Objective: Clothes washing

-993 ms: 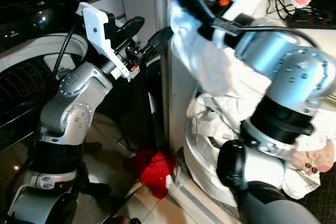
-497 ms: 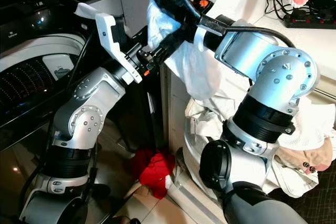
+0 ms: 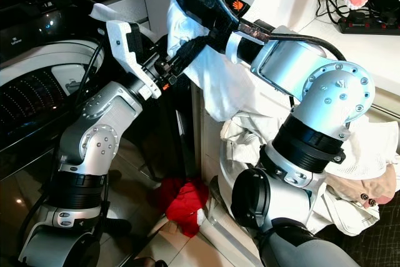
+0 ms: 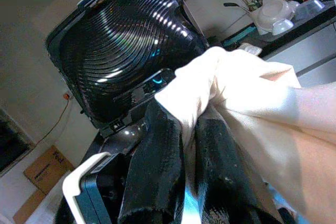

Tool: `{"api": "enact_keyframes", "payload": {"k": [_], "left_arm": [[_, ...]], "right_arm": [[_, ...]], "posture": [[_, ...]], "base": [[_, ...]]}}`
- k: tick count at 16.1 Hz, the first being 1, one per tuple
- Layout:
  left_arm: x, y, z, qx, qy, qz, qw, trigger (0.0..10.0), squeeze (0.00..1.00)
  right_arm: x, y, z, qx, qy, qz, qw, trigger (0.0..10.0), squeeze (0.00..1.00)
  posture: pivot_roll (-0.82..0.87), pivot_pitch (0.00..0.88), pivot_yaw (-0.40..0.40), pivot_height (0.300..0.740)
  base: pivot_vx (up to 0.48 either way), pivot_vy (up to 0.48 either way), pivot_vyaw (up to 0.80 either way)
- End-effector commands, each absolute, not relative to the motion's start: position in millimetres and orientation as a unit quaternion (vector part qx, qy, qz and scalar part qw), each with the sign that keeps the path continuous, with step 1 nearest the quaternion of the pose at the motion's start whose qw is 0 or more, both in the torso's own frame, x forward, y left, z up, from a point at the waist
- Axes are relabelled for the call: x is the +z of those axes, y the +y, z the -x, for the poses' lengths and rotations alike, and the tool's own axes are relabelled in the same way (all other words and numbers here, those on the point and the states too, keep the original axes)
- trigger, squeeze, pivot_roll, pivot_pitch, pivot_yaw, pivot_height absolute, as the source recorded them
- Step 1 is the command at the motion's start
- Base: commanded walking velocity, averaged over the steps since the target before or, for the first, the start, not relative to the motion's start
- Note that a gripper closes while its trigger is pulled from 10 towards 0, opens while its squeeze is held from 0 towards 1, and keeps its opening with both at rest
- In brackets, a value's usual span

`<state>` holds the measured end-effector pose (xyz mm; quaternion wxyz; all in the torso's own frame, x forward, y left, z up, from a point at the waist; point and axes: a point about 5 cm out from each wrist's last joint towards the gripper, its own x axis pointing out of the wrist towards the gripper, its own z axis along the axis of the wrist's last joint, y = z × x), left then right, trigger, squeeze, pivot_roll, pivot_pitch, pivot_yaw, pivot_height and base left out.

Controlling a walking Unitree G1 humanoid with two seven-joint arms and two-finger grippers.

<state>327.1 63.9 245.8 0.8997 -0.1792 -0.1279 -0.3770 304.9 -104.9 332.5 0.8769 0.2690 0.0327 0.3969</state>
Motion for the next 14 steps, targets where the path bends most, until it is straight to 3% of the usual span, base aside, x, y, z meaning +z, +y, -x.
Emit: {"api": "enact_keyframes", "payload": {"k": [1,12,13,14], "left_arm": [[248,69,-329,-0.366,-0.136,0.184,0.902,0.0,0.00],[253,74,-331,-0.359,-0.164,0.188,0.899,0.0,0.00],[258,79,-334,-0.341,-0.180,0.192,0.902,0.0,0.00],[260,82,-335,-0.334,-0.186,0.192,0.904,0.0,0.00]], "right_arm": [[341,-100,-300,0.416,0.021,-0.259,0.871,0.0,0.00],[342,-98,-298,0.404,0.013,-0.246,0.881,0.0,0.00],[342,-98,-298,0.402,0.011,-0.239,0.884,6.0,0.00],[342,-99,-297,0.402,0.010,-0.237,0.884,10.0,0.00]], "posture": [[-0.06,0.000,0.067,0.740],[-0.07,0.000,0.086,0.740],[-0.07,0.000,0.089,0.740],[-0.07,0.000,0.090,0.740]], "base": [[0.000,0.000,0.00],[0.000,0.000,0.00],[0.000,0.000,0.00],[0.000,0.000,0.00]]}}
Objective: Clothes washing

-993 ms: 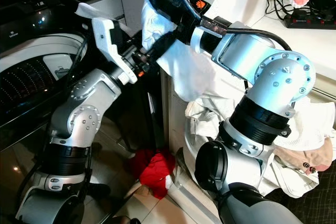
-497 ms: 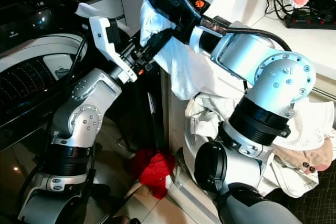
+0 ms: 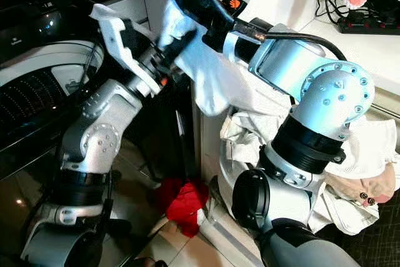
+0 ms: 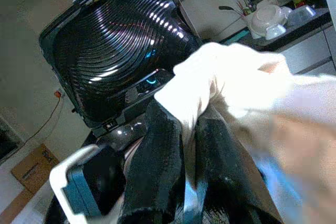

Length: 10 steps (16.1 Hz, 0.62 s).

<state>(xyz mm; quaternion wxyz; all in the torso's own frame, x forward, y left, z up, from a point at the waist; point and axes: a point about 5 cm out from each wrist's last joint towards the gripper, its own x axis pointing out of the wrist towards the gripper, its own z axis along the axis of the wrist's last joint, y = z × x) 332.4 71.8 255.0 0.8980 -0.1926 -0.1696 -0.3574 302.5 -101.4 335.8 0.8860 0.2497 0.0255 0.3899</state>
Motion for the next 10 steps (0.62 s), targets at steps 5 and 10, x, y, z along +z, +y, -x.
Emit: {"api": "enact_keyframes", "payload": {"k": [5,10], "left_arm": [[262,91,-340,-0.315,-0.190,0.187,0.911,0.0,0.00],[301,131,-373,-0.226,-0.238,0.034,0.944,0.0,0.00]], "right_arm": [[343,-100,-295,0.418,0.001,-0.240,0.876,10.0,1.00],[341,-131,-290,0.368,-0.009,-0.168,0.914,10.0,0.00]], "posture": [[-0.07,0.000,0.101,0.740],[-0.04,0.000,0.069,0.740]], "base": [[0.000,0.000,0.00],[0.000,0.000,0.00]]}}
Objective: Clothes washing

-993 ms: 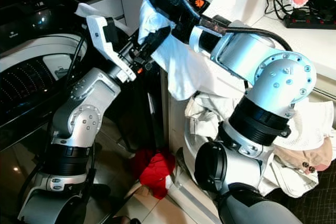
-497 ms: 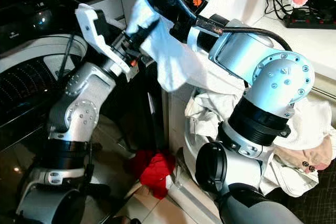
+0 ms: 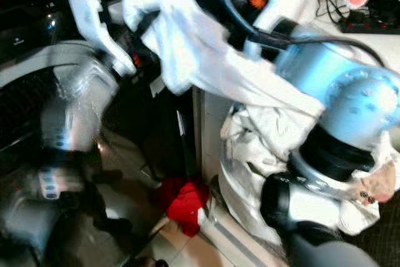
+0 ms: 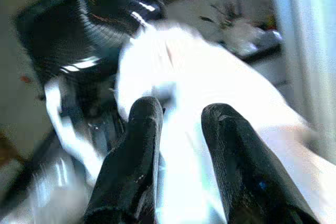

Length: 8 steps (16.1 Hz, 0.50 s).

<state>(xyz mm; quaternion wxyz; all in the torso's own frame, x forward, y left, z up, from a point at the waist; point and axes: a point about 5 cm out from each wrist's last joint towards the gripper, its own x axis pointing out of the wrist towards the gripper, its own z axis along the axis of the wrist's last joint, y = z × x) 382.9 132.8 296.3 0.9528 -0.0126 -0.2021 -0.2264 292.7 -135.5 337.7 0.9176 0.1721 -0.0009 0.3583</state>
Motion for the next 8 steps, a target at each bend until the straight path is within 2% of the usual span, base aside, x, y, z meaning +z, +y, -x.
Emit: {"api": "enact_keyframes", "payload": {"k": [1,3,5,8], "left_arm": [[343,149,-389,-0.169,-0.277,-0.048,0.945,0.0,0.00],[449,173,-380,-0.026,-0.392,-0.184,0.901,0.0,0.00],[485,183,-365,0.068,-0.438,-0.254,0.860,0.0,0.00],[474,187,-375,0.165,-0.403,-0.414,0.799,0.0,0.00]], "right_arm": [[339,-137,-290,0.359,-0.007,-0.158,0.920,10.0,0.00],[333,-141,-291,0.341,0.001,-0.135,0.930,10.0,0.00],[329,-138,-289,0.337,0.001,-0.124,0.933,10.0,0.00],[321,-133,-283,0.336,0.000,-0.118,0.934,10.0,0.00]], "posture": [[-0.03,0.000,0.057,0.740],[-0.04,0.000,0.081,0.740],[-0.06,0.000,0.113,0.740],[-0.08,0.000,0.139,0.740]], "base": [[0.000,0.000,0.00],[0.000,0.000,0.00],[0.000,0.000,0.00],[0.000,0.000,0.00]]}}
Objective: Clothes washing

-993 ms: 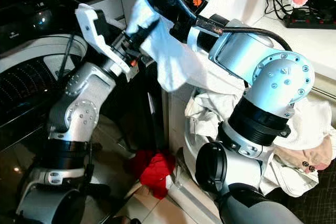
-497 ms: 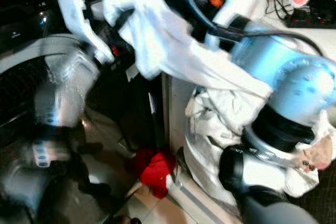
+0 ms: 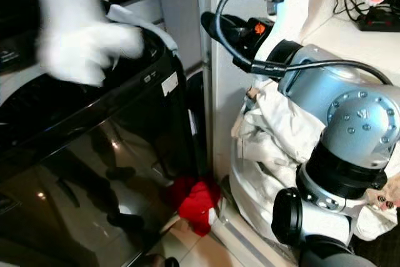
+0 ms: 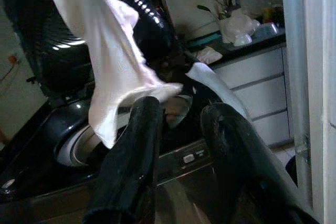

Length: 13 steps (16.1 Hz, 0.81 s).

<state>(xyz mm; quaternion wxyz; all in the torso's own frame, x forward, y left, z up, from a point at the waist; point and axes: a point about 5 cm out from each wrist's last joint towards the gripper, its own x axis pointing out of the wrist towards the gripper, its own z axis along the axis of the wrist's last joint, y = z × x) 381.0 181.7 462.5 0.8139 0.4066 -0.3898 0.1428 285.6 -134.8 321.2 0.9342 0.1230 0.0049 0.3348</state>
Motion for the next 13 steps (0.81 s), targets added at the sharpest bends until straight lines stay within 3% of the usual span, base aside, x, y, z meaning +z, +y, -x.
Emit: {"api": "enact_keyframes", "payload": {"k": [1,2,3,4,5,6,8,9,13], "left_arm": [[457,191,-385,0.178,-0.367,-0.449,0.795,0.0,0.00],[439,195,-393,0.185,-0.330,-0.480,0.792,0.0,0.00],[414,200,-405,0.167,-0.261,-0.488,0.816,0.0,0.00],[398,203,-410,0.149,-0.216,-0.483,0.836,0.8,0.00],[332,211,-423,0.095,-0.069,-0.395,0.911,10.0,0.00],[297,216,-425,0.082,-0.005,-0.283,0.956,10.0,0.00],[256,222,-421,0.086,0.075,-0.157,0.981,10.0,0.00],[239,226,-418,0.103,0.108,-0.110,0.983,10.0,1.00],[231,236,-414,0.145,0.125,-0.046,0.980,10.0,1.00]], "right_arm": [[317,-131,-280,0.337,0.005,-0.117,0.934,10.0,0.00],[313,-129,-278,0.338,0.009,-0.116,0.934,10.0,0.00],[309,-127,-277,0.340,0.015,-0.114,0.933,10.0,0.00],[307,-126,-276,0.341,0.018,-0.113,0.933,10.0,0.00],[299,-121,-274,0.346,0.030,-0.115,0.931,10.0,0.00],[295,-117,-273,0.349,0.041,-0.109,0.930,10.0,0.00],[287,-111,-269,0.359,0.063,-0.094,0.927,10.0,0.00],[280,-106,-264,0.375,0.084,-0.079,0.920,10.0,0.00],[270,-99,-249,0.428,0.111,-0.041,0.896,10.0,0.00]], "posture": [[-0.08,0.000,0.139,0.740],[-0.08,0.000,0.135,0.740],[-0.08,0.000,0.128,0.740],[-0.08,0.000,0.128,0.740],[-0.08,0.000,0.119,0.740],[-0.08,0.000,0.118,0.740],[-0.08,0.000,0.117,0.740],[-0.09,0.000,0.120,0.740],[-0.09,0.000,0.119,0.740]], "base": [[0.000,0.000,0.00],[0.000,0.000,0.00],[0.000,0.000,0.00],[0.000,0.000,0.00],[0.000,0.000,0.00],[0.000,0.000,0.00],[0.000,0.000,0.00],[0.000,0.000,0.00],[0.000,0.000,0.00]]}}
